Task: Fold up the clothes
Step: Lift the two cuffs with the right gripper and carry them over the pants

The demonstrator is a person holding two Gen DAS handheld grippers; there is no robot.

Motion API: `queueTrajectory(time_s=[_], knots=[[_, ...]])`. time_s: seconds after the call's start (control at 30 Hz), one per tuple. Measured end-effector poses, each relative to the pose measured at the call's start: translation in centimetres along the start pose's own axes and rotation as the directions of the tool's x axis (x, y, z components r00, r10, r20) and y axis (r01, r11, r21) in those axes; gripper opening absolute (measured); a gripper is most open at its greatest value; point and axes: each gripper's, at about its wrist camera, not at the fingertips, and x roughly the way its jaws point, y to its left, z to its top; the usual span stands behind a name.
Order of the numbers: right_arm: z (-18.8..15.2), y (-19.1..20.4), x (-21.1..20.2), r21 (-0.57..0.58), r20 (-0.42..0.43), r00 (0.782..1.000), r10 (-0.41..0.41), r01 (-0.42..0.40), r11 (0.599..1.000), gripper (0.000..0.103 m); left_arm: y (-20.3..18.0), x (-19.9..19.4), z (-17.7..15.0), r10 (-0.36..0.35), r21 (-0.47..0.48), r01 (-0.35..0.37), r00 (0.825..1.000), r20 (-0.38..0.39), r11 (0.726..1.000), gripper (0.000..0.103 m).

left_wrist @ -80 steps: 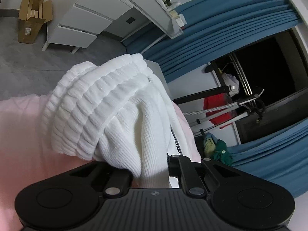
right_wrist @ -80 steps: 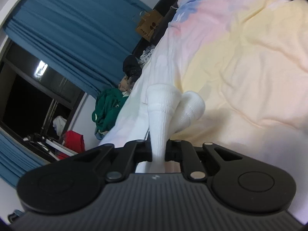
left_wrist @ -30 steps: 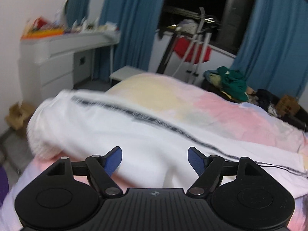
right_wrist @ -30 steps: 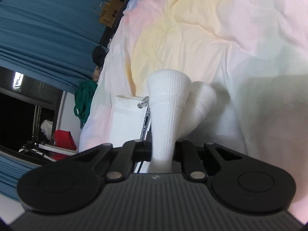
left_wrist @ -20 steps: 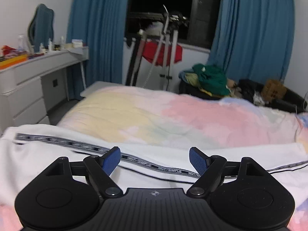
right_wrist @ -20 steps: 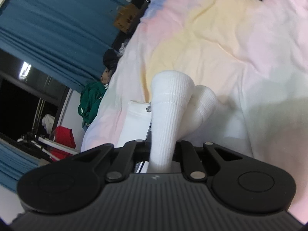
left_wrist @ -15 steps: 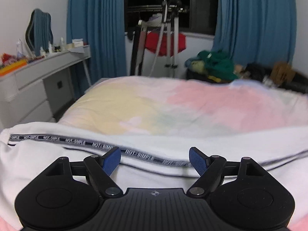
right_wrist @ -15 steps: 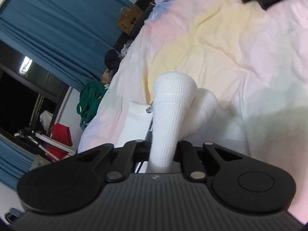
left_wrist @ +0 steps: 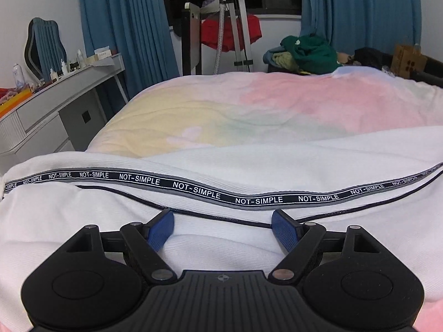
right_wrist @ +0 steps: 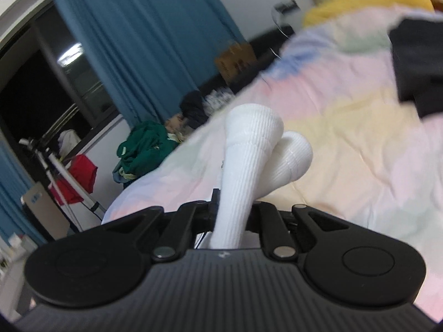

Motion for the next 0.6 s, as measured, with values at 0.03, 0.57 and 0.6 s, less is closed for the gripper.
queueTrajectory(time_s=[0.03,0.57,0.6], knots=[[0.1,0.5,-0.3,-0.024,0.012,1.0,0.003,-0.003,1.0,0.011,0.0,-0.1,0.0,0.001,0.002,-0.001,1.0,-0.002,1.0,0.08],[-6.1,16.1,-7.8,-0.642,0.142,0.924,0.354,-0.186,0.744,0.011,1.5,-2.6,0.9,-0.005,-0.047,0.007,0.999,0.043,0.999,0.08],[-7.4,17.5,-8.3,-0.694,0.119,0.913,0.39,-0.205,0.691,0.011,1.9,-3.1,1.1,-0.009,-0.064,0.012,0.999,0.052,0.998,0.08]])
